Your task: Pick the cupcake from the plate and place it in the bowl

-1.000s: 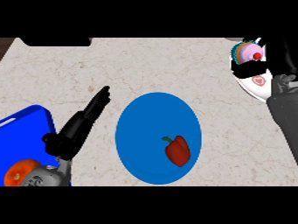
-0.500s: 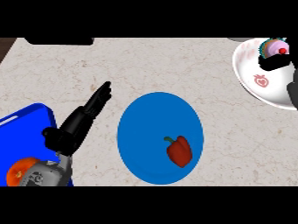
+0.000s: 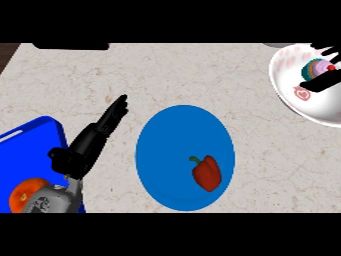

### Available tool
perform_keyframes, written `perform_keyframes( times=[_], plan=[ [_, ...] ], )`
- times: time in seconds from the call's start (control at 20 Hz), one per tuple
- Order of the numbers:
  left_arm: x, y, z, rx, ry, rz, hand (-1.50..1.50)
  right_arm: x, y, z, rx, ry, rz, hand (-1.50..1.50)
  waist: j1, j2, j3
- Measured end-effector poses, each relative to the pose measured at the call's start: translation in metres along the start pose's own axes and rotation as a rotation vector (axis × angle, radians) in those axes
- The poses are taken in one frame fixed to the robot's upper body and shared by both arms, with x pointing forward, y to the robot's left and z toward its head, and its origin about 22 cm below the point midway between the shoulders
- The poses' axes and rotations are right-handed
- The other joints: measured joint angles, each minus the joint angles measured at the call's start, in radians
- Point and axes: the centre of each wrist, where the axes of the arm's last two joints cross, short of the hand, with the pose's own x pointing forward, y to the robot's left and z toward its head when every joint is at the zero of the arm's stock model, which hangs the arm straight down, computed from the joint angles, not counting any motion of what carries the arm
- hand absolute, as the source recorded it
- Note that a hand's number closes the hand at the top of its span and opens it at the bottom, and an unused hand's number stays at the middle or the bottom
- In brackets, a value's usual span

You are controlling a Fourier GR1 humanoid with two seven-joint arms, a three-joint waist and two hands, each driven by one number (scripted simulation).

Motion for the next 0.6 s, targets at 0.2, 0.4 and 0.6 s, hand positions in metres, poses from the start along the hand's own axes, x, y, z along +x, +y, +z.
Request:
perform_keyframes(
  times=[0.2,0.4,0.6],
  plan=[
    [0.001,-0.002,0.002,0.003,-0.002,-0.004,0.00,-0.005,-0.006,-0.007,-0.041,-0.039,-0.075,-1.50,0.003,0.000,0.000],
    [-0.003,0.003,0.002,0.001,0.003,0.001,0.00,-0.012,-0.019,-0.011,-0.148,-0.034,-0.193,-1.50,-0.002,0.000,0.000],
    [-0.003,0.002,0.002,0.010,0.003,0.000,0.00,-0.027,-0.039,-0.011,-0.255,0.015,-0.332,-1.50,-0.008,-0.002,0.000]
  ],
)
